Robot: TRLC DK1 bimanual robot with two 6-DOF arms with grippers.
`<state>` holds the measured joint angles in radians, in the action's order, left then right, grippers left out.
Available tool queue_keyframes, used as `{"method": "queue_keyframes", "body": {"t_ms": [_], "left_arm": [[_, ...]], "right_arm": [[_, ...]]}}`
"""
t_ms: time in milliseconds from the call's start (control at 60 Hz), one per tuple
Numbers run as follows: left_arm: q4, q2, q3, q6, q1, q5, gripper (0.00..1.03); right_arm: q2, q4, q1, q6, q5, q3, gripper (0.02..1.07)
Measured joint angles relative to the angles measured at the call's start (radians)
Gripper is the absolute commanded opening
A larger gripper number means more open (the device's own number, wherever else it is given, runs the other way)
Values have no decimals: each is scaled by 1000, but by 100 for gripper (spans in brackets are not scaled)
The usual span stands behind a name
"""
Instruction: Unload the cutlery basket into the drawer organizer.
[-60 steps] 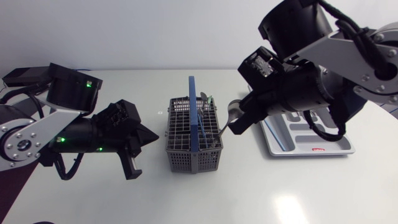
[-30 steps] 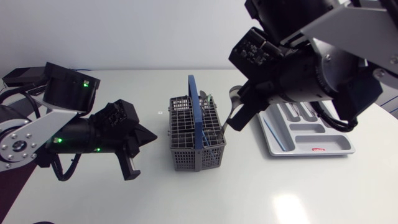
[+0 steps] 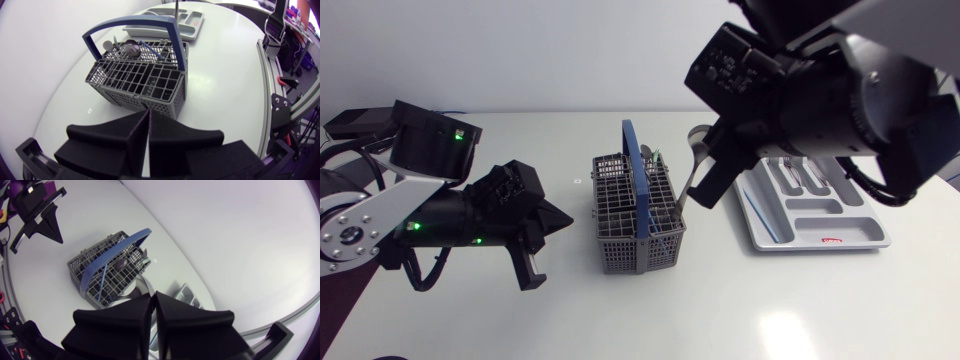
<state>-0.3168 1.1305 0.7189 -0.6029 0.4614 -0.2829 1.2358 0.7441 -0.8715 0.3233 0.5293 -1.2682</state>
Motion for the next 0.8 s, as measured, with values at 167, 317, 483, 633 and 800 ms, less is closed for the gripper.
{"method": "queue_keyframes", "body": {"t_ms": [167,317,483,633,800], "left_arm": [[0,0,0,0,0,0,18],[0,0,0,0,0,0,18],[0,5,0,0,0,0,18],[2,12,0,0,0,0,18],[3,14,0,0,0,0,18]], "right_arm": [[-63,14,-5,18,3,-28,8],[-138,56,-4,45,2,-67,8],[-200,77,93,100,-79,-74,8],[-210,67,298,179,-228,-49,8],[-203,32,496,241,-345,-3,8]]}}
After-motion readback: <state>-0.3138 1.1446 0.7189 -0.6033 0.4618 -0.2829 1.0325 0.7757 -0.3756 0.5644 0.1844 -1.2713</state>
